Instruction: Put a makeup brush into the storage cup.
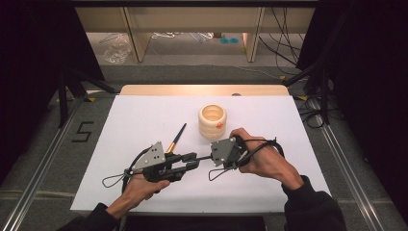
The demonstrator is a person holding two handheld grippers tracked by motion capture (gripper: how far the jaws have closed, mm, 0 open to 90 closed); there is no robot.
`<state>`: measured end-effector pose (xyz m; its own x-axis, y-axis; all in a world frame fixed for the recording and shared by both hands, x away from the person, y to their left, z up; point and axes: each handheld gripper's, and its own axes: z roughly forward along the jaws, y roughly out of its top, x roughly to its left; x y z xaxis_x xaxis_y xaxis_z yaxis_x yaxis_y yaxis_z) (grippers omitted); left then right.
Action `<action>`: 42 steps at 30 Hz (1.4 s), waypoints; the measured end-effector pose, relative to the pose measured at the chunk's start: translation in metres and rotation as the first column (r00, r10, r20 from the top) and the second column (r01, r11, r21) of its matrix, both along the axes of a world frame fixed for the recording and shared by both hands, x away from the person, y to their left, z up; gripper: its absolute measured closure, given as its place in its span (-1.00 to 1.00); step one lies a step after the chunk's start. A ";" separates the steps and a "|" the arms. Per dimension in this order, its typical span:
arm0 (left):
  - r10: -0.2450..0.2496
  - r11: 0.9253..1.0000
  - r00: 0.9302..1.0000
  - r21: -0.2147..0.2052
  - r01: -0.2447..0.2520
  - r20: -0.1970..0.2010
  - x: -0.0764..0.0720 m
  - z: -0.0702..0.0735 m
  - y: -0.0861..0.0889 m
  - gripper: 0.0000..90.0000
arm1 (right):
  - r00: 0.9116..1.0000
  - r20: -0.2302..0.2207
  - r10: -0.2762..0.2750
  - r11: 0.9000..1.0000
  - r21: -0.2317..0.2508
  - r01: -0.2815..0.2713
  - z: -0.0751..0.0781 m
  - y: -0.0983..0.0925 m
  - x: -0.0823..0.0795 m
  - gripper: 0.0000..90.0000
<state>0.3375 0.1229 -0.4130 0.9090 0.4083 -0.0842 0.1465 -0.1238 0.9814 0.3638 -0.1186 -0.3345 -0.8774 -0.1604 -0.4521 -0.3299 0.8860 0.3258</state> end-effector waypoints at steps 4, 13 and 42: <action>-0.009 1.000 1.000 0.002 0.009 -0.001 0.000 0.000 0.000 0.67 | 1.000 0.002 0.003 1.000 -0.003 -0.003 0.000 0.000 0.000 0.86; -0.023 1.000 1.000 -0.001 0.023 0.005 0.001 0.001 0.002 0.81 | 0.999 0.034 0.035 0.999 -0.007 -0.035 0.001 0.001 0.000 0.86; 0.080 0.996 0.995 -0.049 -0.077 0.065 0.003 0.011 0.015 0.88 | 0.993 0.070 -0.090 0.975 0.212 0.073 0.028 -0.016 0.000 0.28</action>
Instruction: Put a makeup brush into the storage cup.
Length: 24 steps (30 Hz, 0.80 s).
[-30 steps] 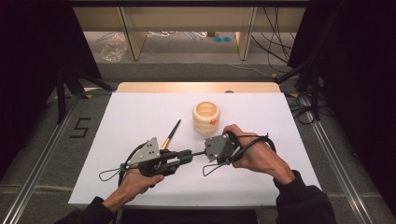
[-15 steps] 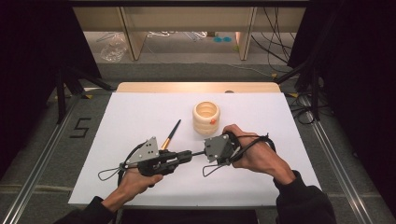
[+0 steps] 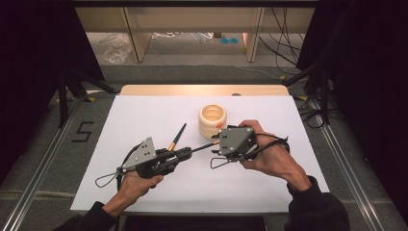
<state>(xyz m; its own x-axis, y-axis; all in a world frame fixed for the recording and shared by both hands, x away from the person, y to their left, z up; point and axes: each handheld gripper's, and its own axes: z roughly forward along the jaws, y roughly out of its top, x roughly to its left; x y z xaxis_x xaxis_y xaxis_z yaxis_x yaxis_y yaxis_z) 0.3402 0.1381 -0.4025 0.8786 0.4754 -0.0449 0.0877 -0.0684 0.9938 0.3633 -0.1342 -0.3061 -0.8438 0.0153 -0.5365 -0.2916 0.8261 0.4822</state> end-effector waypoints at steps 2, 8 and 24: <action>0.014 1.000 1.000 0.004 -0.014 0.015 0.000 0.000 0.001 0.88 | 1.000 -0.009 -0.007 0.997 0.074 0.007 0.001 -0.001 0.002 0.20; 0.058 0.998 0.998 -0.015 -0.058 0.032 0.000 0.002 0.004 0.88 | 0.991 -0.070 -0.118 0.967 0.218 0.131 0.004 -0.010 0.001 0.02; 0.105 0.994 0.993 -0.044 -0.103 0.051 0.000 0.003 0.008 0.88 | 0.925 -0.328 -0.194 0.854 0.408 0.324 -0.015 -0.030 0.000 -0.10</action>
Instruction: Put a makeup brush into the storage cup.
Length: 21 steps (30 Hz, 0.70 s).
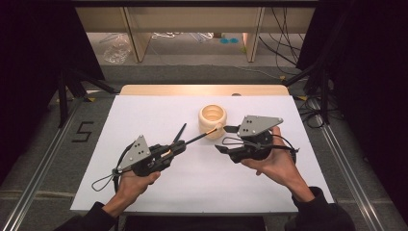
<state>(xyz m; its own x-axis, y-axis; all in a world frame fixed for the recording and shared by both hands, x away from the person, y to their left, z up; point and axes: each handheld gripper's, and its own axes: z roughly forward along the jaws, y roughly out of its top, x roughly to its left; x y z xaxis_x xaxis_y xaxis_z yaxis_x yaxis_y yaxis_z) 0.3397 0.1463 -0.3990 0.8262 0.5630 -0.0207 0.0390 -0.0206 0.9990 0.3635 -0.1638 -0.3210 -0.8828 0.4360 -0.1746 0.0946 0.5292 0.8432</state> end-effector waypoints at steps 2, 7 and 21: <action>0.002 1.000 1.000 0.002 -0.002 0.006 0.000 0.000 0.001 0.88 | 1.000 -0.016 -0.007 1.000 0.020 0.008 -0.002 0.000 0.000 -0.10; 0.016 1.000 1.000 -0.014 -0.015 0.014 -0.001 0.001 0.002 0.88 | 0.996 -0.092 -0.014 0.998 0.059 0.019 -0.017 -0.001 0.004 -0.15; 0.009 0.999 0.999 -0.042 -0.007 0.047 -0.004 0.003 0.000 0.88 | 0.976 -0.217 0.023 0.983 0.184 0.018 -0.036 0.004 0.014 -0.27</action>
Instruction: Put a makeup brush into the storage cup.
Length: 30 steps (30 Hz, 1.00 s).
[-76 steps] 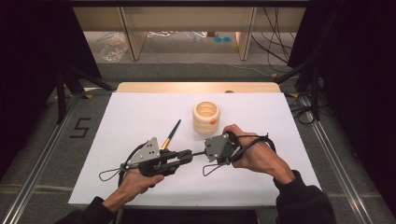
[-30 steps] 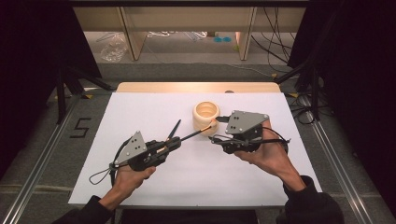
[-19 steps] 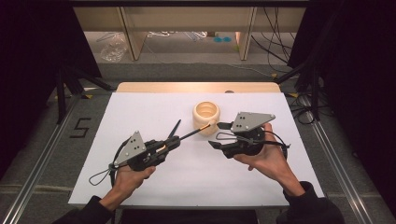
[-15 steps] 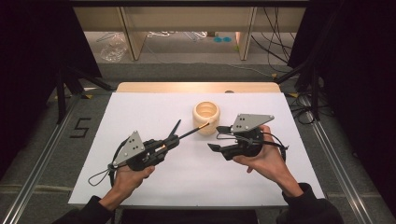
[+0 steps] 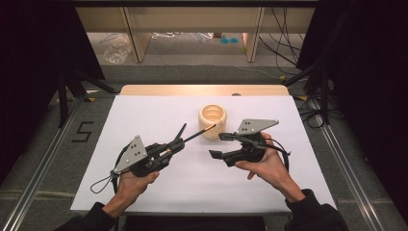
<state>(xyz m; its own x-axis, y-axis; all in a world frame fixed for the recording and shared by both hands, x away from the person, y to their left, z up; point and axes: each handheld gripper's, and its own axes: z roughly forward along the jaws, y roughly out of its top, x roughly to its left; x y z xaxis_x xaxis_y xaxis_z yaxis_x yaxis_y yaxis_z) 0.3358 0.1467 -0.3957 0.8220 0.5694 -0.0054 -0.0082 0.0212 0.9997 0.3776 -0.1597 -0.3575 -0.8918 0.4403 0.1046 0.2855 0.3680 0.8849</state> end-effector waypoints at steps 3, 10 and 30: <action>-0.004 1.000 1.000 0.001 0.004 0.009 0.000 0.000 -0.001 0.88 | 1.000 -0.001 0.005 1.000 0.025 -0.005 -0.002 0.001 0.002 -0.27; -0.018 1.000 1.000 -0.003 0.018 0.012 -0.001 0.000 -0.002 0.88 | 1.000 -0.026 0.016 0.998 0.058 -0.014 -0.004 0.004 0.005 -0.23; -0.041 0.999 0.999 -0.012 0.042 0.025 -0.003 -0.001 -0.005 0.88 | 0.994 -0.101 0.037 0.975 0.222 -0.014 -0.008 0.008 0.014 -0.13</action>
<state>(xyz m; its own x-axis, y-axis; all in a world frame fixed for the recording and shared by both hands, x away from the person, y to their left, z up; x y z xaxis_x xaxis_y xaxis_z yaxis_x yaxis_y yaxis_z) 0.3324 0.1414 -0.3972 0.8449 0.5349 0.0088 -0.0322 0.0344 0.9989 0.3917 -0.1518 -0.3653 -0.8816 0.3729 0.2893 0.3732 0.1755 0.9110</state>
